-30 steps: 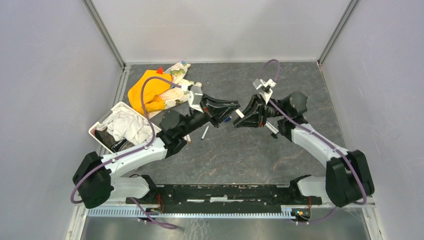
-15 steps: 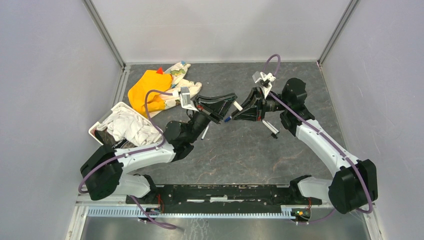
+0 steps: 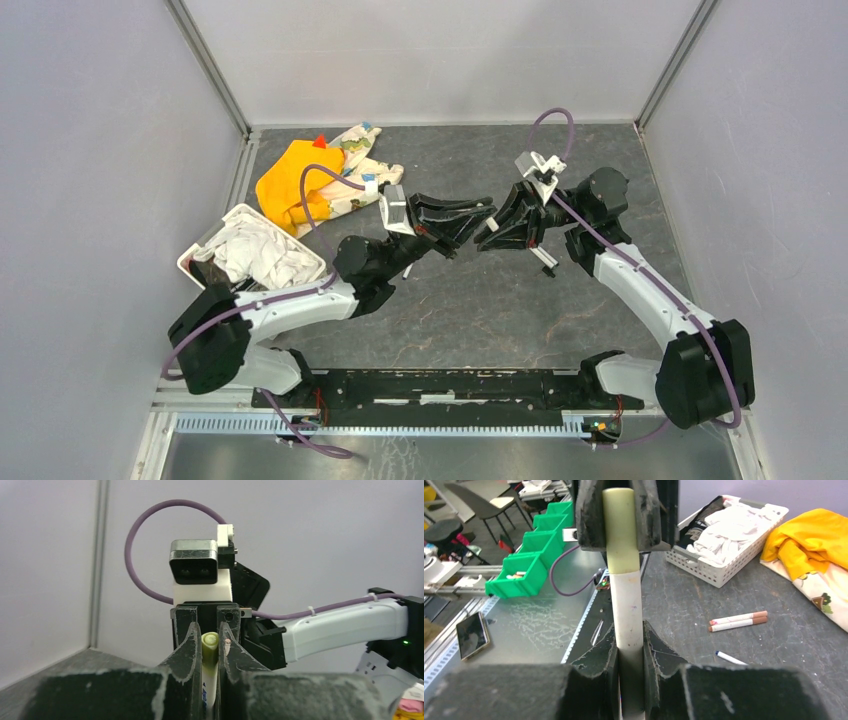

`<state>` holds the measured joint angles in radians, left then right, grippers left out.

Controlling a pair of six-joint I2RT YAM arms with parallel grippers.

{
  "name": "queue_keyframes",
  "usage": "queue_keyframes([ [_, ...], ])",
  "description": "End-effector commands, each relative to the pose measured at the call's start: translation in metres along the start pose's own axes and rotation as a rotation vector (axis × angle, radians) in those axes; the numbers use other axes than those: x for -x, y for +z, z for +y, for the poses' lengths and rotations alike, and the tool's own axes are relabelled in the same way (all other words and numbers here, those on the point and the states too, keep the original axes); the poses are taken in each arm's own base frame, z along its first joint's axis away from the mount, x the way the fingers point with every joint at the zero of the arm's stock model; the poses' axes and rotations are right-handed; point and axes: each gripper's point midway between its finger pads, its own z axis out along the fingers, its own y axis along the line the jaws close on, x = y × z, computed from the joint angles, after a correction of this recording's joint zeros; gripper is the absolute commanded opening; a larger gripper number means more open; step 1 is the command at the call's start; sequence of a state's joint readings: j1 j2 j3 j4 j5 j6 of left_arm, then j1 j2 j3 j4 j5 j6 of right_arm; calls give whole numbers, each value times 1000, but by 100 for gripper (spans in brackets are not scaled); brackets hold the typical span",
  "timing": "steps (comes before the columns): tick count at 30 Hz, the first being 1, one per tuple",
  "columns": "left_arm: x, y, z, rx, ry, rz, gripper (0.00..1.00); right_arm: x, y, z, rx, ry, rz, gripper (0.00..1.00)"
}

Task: Insert the pens into the pen caps
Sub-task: Press the pen cap onto the pen cap.

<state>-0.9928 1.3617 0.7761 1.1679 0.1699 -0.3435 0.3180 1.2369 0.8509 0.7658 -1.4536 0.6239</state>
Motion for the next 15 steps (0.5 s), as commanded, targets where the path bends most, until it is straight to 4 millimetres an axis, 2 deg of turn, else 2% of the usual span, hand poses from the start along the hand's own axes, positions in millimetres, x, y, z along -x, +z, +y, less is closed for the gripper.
queue_keyframes([
  [1, -188, -127, -107, -414, -561, 761, 2, 82, 2, -47, -301, -172, -183, 0],
  [3, -197, -138, -104, -380, -574, 801, 2, 87, 2, -45, -289, -179, -193, 0],
  [6, -222, -163, -76, -228, -373, 993, 2, 96, 0, -38, -264, -171, -227, 0],
  [7, -230, -185, -67, -177, -332, 1108, 2, 97, 0, -40, -270, -171, -225, 0],
  [10, -227, -197, -54, -132, -277, 1160, 2, 88, 1, -52, -320, -173, -169, 0],
  [12, -232, -206, -46, -103, -279, 1213, 2, 83, 3, -57, -343, -183, -133, 0],
  [15, -238, -212, -36, -45, -293, 1266, 2, 83, 6, -47, -300, -170, -150, 0],
])
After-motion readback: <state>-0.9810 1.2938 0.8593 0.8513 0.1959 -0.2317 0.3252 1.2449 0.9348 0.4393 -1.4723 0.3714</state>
